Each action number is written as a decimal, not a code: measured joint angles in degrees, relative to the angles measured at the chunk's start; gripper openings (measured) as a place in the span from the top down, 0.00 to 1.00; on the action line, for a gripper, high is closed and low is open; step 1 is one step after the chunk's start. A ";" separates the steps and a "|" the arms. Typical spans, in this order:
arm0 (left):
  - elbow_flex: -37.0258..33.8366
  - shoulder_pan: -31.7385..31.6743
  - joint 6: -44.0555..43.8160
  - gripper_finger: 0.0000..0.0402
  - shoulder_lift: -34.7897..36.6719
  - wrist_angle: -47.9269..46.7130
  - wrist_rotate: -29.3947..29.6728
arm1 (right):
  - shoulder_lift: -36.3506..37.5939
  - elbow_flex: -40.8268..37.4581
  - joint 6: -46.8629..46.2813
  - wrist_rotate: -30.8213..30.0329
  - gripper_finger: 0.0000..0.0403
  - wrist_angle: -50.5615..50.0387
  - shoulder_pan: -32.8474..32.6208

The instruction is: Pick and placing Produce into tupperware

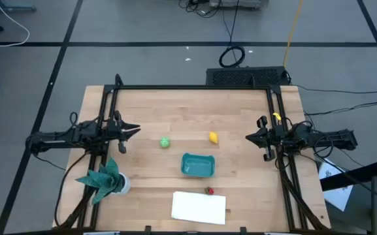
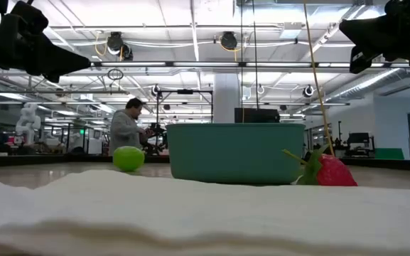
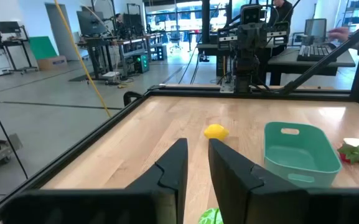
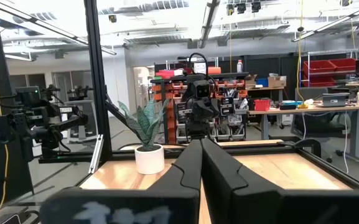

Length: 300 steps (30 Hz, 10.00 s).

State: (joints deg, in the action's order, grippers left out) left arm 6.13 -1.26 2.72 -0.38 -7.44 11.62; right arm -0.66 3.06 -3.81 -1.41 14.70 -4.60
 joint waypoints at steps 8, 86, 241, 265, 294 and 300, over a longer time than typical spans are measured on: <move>0.00 0.01 0.00 0.82 0.01 0.00 0.00 | 0.01 0.01 -0.01 0.00 1.00 -0.01 0.00; 0.00 0.02 -3.02 0.82 0.00 4.51 -0.05 | 0.02 -0.01 -0.01 0.00 1.00 0.02 0.00; 57.48 -27.47 21.67 0.82 -70.62 -24.86 -41.57 | 0.00 0.01 7.95 -0.37 1.00 0.00 0.02; 82.09 -18.94 26.57 0.82 -89.10 -58.93 -23.91 | 0.00 0.01 7.62 -0.48 1.00 -0.25 0.02; 82.75 -12.88 32.96 0.82 -91.58 -62.82 -16.04 | 0.00 0.01 7.95 -0.50 1.00 -0.44 0.02; 82.75 -12.85 32.01 0.82 -91.58 -62.66 -16.04 | 0.00 0.00 7.94 -0.50 1.00 -0.44 0.00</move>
State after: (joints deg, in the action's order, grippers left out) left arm 88.88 -14.11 34.73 -91.96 -70.11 -4.42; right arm -0.66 3.05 4.14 -1.91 14.26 -4.60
